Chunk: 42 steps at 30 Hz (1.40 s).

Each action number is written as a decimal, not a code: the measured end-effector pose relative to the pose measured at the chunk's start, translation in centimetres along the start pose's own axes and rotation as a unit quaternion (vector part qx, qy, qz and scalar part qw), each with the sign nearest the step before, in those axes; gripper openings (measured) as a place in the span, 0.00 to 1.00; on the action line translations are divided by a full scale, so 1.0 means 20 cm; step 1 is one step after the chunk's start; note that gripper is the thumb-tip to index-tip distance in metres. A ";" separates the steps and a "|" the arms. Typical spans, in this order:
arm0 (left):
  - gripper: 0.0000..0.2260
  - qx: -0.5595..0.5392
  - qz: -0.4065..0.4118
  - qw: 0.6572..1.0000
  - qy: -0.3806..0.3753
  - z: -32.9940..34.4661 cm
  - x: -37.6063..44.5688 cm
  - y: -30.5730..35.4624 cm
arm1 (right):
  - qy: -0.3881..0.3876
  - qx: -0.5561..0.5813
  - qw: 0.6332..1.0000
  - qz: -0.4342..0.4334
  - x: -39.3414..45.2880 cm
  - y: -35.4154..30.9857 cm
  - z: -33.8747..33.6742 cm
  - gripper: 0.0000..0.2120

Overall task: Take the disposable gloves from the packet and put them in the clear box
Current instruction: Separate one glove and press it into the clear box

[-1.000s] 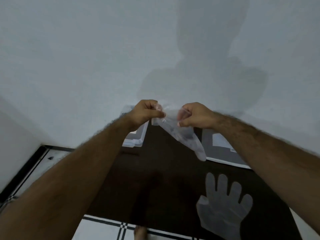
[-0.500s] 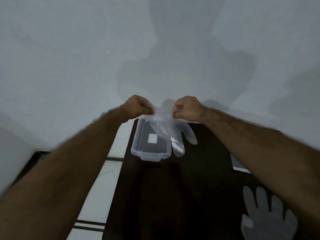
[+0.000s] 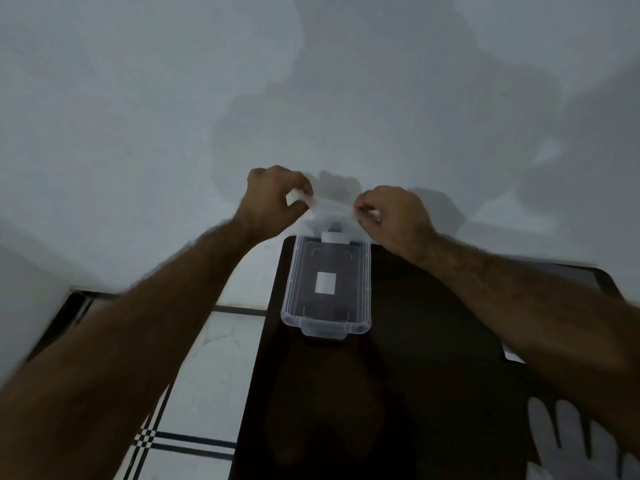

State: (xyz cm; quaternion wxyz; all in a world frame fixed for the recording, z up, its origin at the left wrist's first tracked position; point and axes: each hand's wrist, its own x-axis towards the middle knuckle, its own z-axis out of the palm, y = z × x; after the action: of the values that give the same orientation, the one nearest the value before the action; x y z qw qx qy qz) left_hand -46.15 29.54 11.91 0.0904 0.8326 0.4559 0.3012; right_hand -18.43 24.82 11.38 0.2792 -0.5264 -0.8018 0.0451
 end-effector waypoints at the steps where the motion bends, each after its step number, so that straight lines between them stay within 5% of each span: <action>1: 0.05 0.010 0.012 1.000 -0.008 0.02 -0.03 -0.03 | -0.011 -0.013 1.000 -0.016 -0.02 0.01 0.03 0.06; 12: 0.07 0.056 -0.053 0.984 -0.160 0.42 -0.35 -0.22 | -0.190 -0.139 0.966 -0.108 -0.23 0.12 0.45 0.06; 18: 0.04 0.123 0.025 0.968 -0.217 0.56 -0.43 -0.26 | -0.282 -0.173 0.937 -0.113 -0.29 0.13 0.62 0.08; 28: 0.13 0.330 0.123 0.842 -0.409 0.64 -0.34 -0.15 | -0.399 -0.276 0.866 -0.121 -0.32 0.06 0.68 0.12; 36: 0.18 0.338 0.127 0.801 -0.478 0.68 -0.30 -0.14 | -0.566 -0.276 0.774 -0.059 -0.21 0.02 0.70 0.22; 42: 0.26 0.338 0.137 0.775 -0.516 0.66 -0.33 -0.12 | -0.600 -0.283 0.746 -0.065 -0.16 -0.01 0.68 0.22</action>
State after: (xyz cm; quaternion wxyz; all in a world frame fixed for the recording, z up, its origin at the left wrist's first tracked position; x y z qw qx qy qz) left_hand -42.74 27.13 -2.39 -0.0180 0.8938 0.2945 -0.3378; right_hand -24.44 24.95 -1.20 -0.4185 -0.3927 -0.8123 0.1043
